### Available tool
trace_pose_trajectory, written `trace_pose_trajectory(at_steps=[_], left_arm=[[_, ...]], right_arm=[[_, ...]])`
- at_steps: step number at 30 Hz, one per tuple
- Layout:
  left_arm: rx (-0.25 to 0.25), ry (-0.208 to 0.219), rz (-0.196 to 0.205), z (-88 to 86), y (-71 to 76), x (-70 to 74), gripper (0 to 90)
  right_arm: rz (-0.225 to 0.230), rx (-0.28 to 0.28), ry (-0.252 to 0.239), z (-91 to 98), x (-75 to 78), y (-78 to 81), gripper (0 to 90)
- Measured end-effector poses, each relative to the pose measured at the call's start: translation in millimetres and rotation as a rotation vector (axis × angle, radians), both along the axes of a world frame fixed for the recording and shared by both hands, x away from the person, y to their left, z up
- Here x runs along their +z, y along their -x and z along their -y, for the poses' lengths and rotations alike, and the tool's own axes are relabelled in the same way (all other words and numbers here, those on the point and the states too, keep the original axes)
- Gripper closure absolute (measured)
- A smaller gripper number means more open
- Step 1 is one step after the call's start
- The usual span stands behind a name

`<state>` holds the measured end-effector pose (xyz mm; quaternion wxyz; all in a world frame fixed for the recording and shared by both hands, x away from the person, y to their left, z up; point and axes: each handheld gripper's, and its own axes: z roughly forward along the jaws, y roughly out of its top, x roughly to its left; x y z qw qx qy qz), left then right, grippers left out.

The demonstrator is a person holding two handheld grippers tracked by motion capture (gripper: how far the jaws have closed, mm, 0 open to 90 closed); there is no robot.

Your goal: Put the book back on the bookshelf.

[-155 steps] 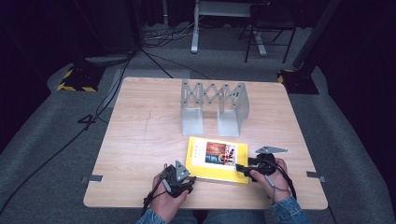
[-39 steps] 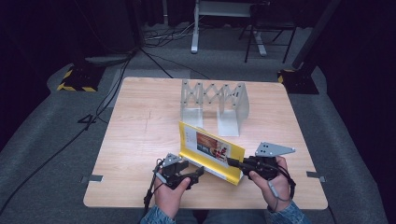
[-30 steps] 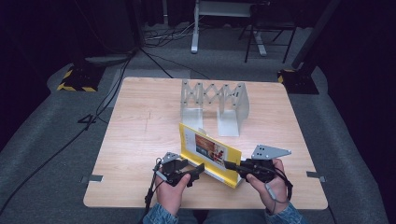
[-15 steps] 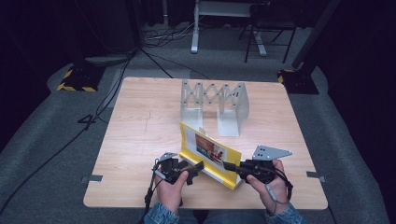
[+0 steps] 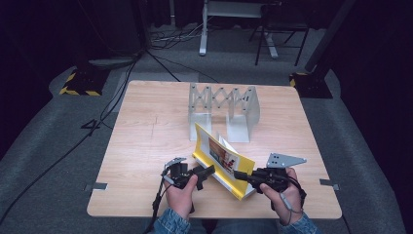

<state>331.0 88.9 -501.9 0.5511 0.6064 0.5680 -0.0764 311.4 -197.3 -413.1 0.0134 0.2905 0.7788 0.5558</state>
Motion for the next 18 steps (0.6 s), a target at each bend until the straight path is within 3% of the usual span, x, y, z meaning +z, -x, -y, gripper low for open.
trace_pose_trajectory(at_steps=[6,9,10,11,12,15,18], left_arm=[[-0.002,0.013,0.000,2.3,-3.7,-2.8,47.1],[-0.004,0.011,-0.001,2.5,-5.6,-4.7,53.4],[-0.012,-0.003,-0.001,2.5,-5.9,-5.2,59.7],[-0.013,-0.014,0.001,2.5,-5.7,-6.5,64.2],[-0.018,0.011,0.001,2.5,-6.5,-8.5,64.9],[-0.022,-0.002,-0.001,5.3,-7.1,-9.7,65.4],[-0.031,-0.013,0.036,7.0,-6.3,-5.9,65.9]], right_arm=[[-0.009,-0.002,0.012,2.8,-3.9,0.2,87.3],[-0.007,-0.016,0.044,4.6,-6.2,2.1,79.5],[-0.004,-0.020,0.038,5.9,-6.7,2.8,73.5],[0.005,-0.037,0.035,6.8,-6.2,3.7,69.4],[0.023,-0.060,0.040,8.7,-4.5,4.2,64.9],[0.063,-0.133,0.057,17.3,0.2,3.9,54.0],[0.094,-0.250,0.086,31.3,1.0,0.6,42.2]])
